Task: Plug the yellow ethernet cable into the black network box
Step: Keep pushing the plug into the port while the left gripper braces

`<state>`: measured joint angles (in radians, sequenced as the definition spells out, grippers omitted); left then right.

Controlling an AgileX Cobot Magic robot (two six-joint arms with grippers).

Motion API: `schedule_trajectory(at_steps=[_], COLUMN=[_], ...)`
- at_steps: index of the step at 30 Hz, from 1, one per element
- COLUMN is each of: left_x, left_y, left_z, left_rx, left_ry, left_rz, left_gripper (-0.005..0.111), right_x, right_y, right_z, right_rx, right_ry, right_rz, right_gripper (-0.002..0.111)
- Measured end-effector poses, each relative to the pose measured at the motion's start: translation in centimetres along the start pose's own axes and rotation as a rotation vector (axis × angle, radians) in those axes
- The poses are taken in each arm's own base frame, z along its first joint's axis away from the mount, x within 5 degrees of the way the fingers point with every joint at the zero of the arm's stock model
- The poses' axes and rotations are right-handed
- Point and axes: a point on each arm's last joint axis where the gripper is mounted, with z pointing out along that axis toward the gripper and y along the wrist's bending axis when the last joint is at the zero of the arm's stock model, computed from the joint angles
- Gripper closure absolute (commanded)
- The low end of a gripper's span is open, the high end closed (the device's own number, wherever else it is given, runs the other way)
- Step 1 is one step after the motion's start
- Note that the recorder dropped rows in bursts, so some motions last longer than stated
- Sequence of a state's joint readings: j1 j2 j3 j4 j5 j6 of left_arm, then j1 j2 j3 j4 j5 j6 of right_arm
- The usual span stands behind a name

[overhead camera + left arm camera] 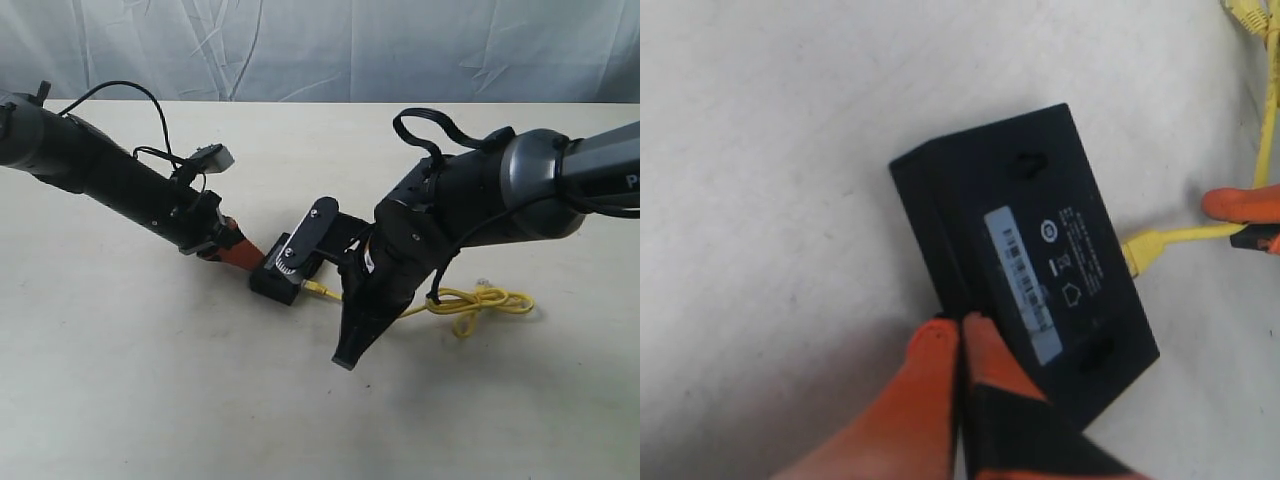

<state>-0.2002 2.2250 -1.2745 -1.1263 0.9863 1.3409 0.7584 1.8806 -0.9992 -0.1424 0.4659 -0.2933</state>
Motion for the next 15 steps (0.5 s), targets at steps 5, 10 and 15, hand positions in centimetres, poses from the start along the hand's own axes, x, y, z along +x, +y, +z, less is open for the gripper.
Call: schedule_trajectory(at_steps=[5,10,15], left_x=[-0.01,0.0,0.0], left_y=[0.04,0.11,0.11], left_z=[0.0,-0.06,-0.06], left_rx=[-0.005,-0.008,-0.008], left_ry=[-0.001,-0.003,-0.003], left_rz=[0.0,-0.001,-0.001], left_gripper=[0.107,0.107,0.107], right_x=[-0.06,-0.12,-0.12], right_y=[0.01,0.01,0.02], right_z=[0.0,0.0,0.0], right_rx=[-0.001,-0.001,-0.002], right_ry=[-0.007,-0.013,-0.014], right_rz=[0.003,0.007,0.009], right_gripper=[0.109,0.109,0.109])
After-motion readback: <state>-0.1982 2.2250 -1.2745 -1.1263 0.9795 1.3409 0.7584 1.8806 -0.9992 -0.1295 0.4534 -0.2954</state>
